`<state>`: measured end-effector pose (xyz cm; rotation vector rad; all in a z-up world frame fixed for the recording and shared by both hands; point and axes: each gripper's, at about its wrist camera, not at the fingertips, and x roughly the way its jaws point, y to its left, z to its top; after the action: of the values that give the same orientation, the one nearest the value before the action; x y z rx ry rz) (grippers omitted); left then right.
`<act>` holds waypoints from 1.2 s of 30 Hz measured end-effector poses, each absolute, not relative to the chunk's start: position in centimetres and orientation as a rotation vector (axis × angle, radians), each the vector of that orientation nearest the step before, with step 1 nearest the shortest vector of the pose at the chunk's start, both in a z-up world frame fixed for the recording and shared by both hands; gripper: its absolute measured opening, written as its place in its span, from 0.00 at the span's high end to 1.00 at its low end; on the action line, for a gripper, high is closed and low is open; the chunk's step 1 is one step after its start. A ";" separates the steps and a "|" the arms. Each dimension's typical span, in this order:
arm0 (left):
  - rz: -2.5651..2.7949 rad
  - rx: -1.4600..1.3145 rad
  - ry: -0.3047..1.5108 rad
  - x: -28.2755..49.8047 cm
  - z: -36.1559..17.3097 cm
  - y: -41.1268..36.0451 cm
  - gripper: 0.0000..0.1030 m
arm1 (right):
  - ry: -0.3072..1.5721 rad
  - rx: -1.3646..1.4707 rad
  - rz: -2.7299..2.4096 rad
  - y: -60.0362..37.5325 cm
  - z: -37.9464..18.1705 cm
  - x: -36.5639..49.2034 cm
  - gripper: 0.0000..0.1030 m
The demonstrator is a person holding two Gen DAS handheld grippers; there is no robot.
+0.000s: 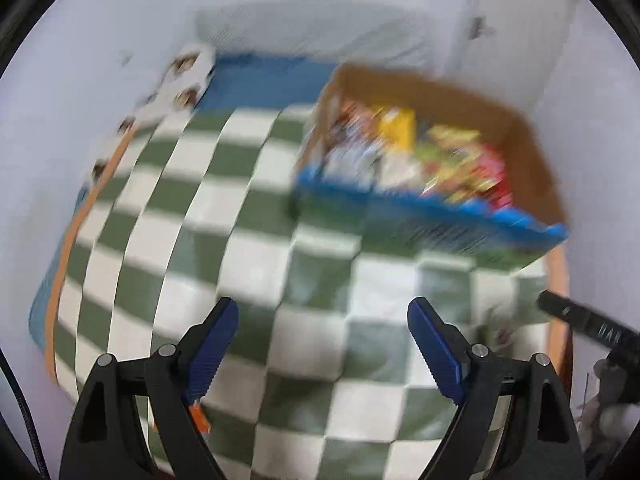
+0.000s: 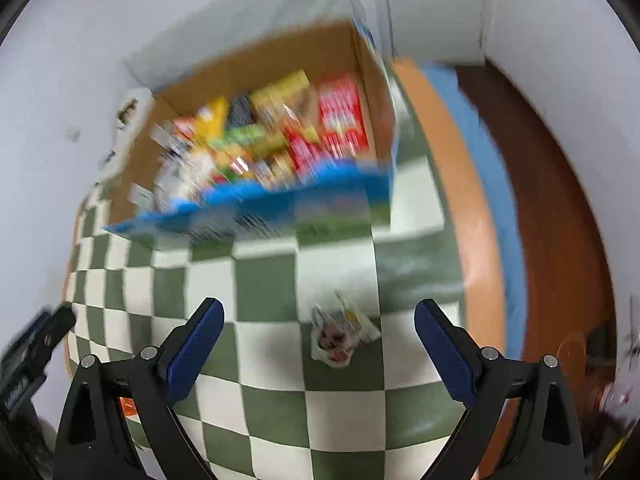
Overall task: Organize snacks
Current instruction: 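Move both tools back down toward the last two snacks on the mat, then grasp the orange packet with the left tool while the right tool grasps the white-pink bag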
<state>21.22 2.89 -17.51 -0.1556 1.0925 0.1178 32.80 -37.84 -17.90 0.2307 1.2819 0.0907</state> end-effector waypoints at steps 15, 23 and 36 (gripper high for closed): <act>0.389 -0.378 1.303 15.0 -26.0 15.5 0.16 | 1.404 0.185 0.189 -32.1 -26.0 30.8 0.44; 0.335 -0.482 1.524 13.2 -31.9 18.9 0.16 | 1.518 0.145 0.339 -26.6 -28.3 24.8 0.44; 0.095 -0.434 1.474 16.1 -32.8 10.7 0.56 | 1.543 0.180 0.312 -28.9 -28.0 23.9 0.45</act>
<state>16.11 10.70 -32.85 -0.4343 1.4744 0.0949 23.89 -28.89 -27.96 0.1802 1.5428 0.3124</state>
